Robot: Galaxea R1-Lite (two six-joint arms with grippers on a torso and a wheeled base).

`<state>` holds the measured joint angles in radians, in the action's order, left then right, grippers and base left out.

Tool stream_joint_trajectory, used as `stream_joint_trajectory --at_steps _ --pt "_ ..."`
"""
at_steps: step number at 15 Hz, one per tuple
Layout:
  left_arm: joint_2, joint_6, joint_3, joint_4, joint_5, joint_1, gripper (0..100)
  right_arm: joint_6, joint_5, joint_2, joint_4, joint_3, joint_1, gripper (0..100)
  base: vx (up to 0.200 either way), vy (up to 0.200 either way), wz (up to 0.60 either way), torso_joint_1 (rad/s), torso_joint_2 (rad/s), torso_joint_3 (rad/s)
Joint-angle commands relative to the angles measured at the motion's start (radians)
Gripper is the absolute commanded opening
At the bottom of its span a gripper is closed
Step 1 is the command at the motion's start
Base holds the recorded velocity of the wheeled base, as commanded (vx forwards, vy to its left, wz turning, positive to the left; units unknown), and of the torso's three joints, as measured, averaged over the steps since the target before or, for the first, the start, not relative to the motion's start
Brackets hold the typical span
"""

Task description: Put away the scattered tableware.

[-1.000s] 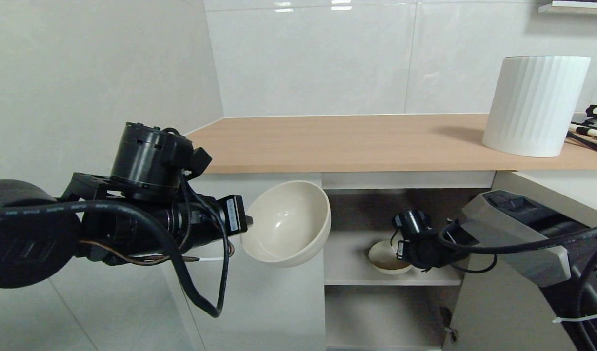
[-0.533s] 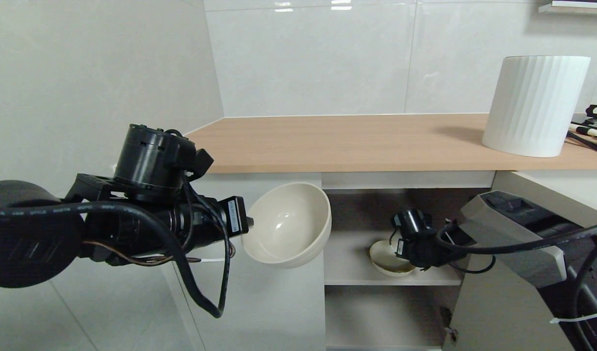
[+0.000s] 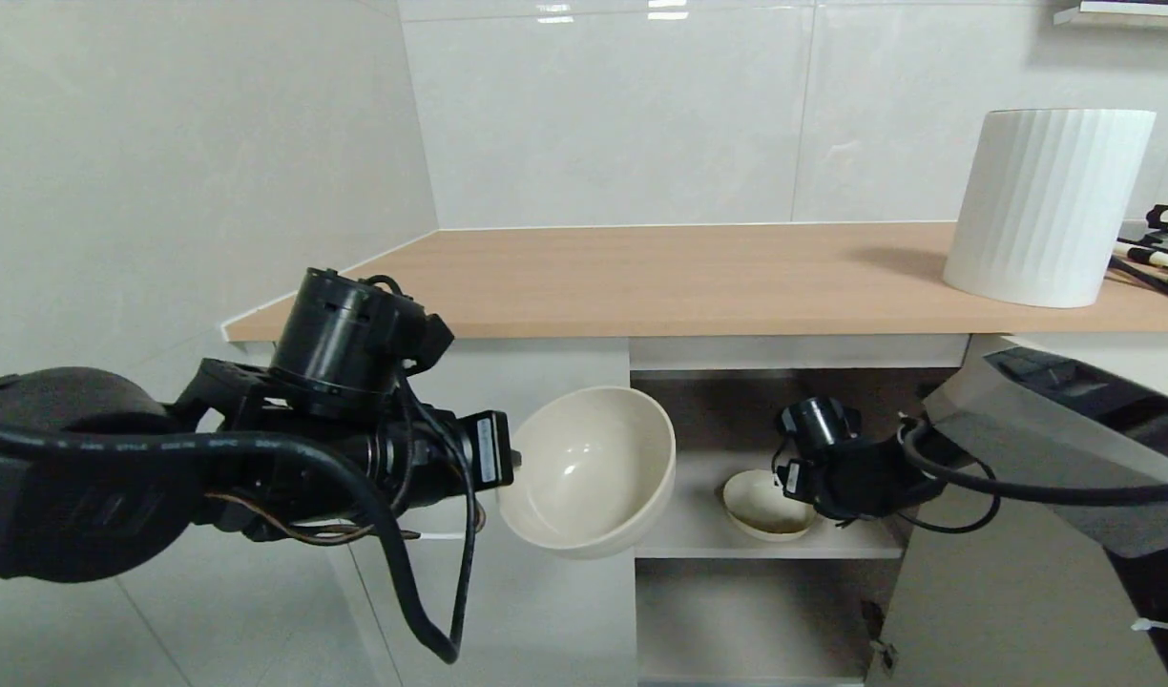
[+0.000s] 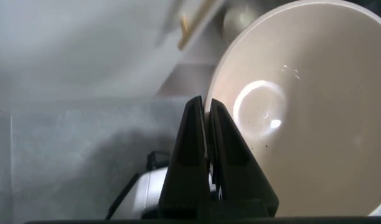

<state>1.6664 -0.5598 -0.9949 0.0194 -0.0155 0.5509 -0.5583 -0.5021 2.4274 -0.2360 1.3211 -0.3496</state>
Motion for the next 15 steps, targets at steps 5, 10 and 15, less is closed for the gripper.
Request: stream_joint_trajectory --at_steps 5,10,15 --pt "0.184 0.034 0.001 0.09 -0.014 0.119 0 0.034 0.254 -0.617 0.28 -0.263 -0.221 100 0.0 0.0 0.0 0.0 0.0 0.0" --pt "0.263 0.043 -0.001 0.1 -0.106 0.167 0 0.032 0.303 -0.683 0.405 -0.273 -0.356 100 0.0 0.0 0.0 0.0 0.0 0.0" --pt "0.251 0.041 -0.001 0.1 -0.109 0.184 0 0.032 0.3 -0.585 0.409 -0.287 -0.425 100 0.0 0.0 0.0 0.0 0.0 0.0"
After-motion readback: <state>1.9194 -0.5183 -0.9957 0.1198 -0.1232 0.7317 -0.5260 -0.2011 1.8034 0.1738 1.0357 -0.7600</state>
